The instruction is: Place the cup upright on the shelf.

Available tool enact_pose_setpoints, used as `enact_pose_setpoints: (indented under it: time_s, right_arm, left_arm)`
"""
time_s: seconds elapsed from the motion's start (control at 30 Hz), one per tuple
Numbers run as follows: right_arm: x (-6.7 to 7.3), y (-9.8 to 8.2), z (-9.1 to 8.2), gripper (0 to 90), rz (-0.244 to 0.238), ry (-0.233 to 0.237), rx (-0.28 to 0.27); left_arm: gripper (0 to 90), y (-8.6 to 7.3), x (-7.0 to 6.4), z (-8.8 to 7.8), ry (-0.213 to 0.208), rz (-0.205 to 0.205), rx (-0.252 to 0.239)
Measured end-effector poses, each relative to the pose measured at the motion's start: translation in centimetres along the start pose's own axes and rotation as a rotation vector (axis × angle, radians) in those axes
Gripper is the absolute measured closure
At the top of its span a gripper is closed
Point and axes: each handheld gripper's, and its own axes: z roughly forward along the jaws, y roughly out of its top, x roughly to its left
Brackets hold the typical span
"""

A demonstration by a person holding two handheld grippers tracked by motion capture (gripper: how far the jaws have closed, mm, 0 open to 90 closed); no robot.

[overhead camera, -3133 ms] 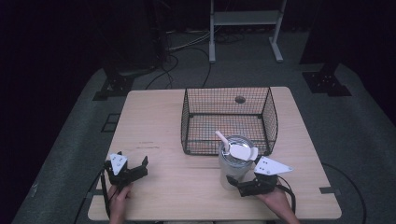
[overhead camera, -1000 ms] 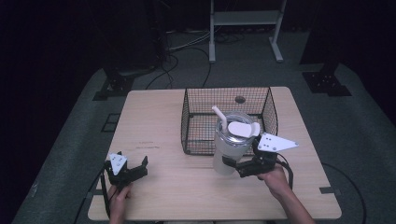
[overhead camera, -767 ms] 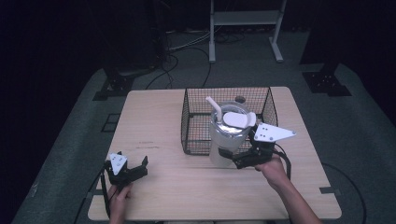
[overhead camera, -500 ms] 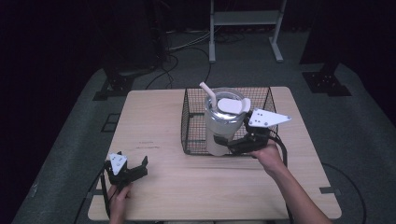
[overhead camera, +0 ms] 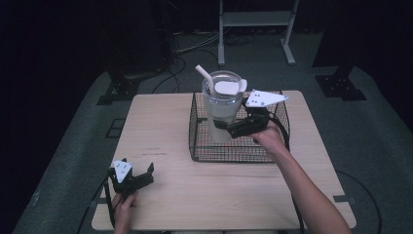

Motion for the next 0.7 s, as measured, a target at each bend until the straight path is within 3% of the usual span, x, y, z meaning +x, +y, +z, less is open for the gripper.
enact_pose_setpoints:
  time_s: [0.43, 0.7]
  right_arm:
    - [-3.5, 0.1, 2.8, 8.5, 0.003, -0.01, 0.022]
    - [-5.5, -1.9, 4.3, 8.5, 0.023, 0.001, 0.025]
  left_arm:
    - [0.0, 0.0, 0.0, 0.0, -0.001, 0.0, -0.002]
    - [0.0, 0.0, 0.0, -0.1, -0.002, -0.006, -0.002]
